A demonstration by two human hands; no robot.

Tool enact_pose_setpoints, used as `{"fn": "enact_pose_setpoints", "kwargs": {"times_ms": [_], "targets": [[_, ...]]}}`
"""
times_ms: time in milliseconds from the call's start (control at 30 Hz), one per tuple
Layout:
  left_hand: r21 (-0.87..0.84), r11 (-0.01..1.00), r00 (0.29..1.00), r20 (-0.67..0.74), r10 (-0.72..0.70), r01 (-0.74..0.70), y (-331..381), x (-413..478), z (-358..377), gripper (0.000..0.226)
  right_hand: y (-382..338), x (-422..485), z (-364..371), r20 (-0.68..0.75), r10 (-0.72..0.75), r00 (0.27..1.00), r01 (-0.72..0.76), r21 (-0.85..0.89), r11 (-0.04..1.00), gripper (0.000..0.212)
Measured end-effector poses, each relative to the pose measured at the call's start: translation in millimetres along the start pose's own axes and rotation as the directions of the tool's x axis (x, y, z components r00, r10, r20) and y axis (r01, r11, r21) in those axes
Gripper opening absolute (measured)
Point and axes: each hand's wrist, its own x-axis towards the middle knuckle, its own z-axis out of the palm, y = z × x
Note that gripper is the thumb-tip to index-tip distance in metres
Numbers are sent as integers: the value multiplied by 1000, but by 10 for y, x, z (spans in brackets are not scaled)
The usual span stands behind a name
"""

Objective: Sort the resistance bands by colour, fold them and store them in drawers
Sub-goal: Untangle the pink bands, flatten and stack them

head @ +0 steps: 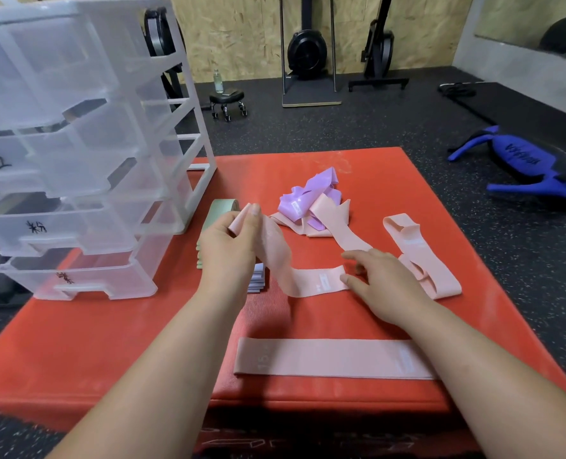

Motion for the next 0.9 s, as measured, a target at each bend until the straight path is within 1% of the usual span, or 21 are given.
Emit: {"fn": "enact_pose_setpoints", "kwargs": {"times_ms": [100, 167, 233, 367, 433, 500, 567, 667, 733, 800, 833, 900], "targets": [[-2, 1000, 1000, 15, -9, 9, 14, -26, -13, 55, -99, 30, 54, -16, 70, 997, -71, -80, 994, 25], [-17, 1000, 1000, 28, -9, 10, 17, -33, -34, 56, -141, 32, 44, -36, 106, 994, -106, -14, 994, 11], [-11, 1000, 999, 35, -13, 13, 24, -45, -62, 54, -159, 24, -4, -56, 120, 991, -115, 79, 990, 11], [-31, 999, 999, 24, -21, 22, 10, -69, -170, 42, -112, -48, -202, -102, 187, 977, -151, 292, 945, 12], [-33, 999, 1000, 20, -24, 24, -7, -90, -242, 41, -58, -122, -284, -139, 202, 969, -144, 345, 927, 15], [-36, 999, 999, 11, -32, 32, -18, -130, -317, 37, -14, -214, -375, -184, 226, 957, -135, 407, 904, 10], [-36, 998, 999, 1, -53, 53, -28, -189, -390, 36, 35, -330, -468, -214, 254, 943, -123, 485, 866, 4], [-34, 992, 993, 9, -117, 118, -48, -309, -502, 33, 101, -528, -587, -206, 295, 933, -122, 589, 799, 7], [-19, 984, 984, 24, -177, 177, -79, -392, -582, 28, 135, -673, -659, -164, 348, 923, -146, 689, 710, 5], [5, 974, 974, 38, -224, 224, -110, -473, -657, 24, 167, -808, -730, -114, 396, 911, -171, 770, 615, 13], [18, 971, 970, 50, -238, 237, -128, -513, -688, 23, 187, -868, -760, -107, 414, 904, -179, 785, 593, 16], [53, 968, 966, 79, -248, 244, -156, -602, -741, 24, 218, -974, -803, -109, 431, 896, -187, 788, 586, 17]]}}
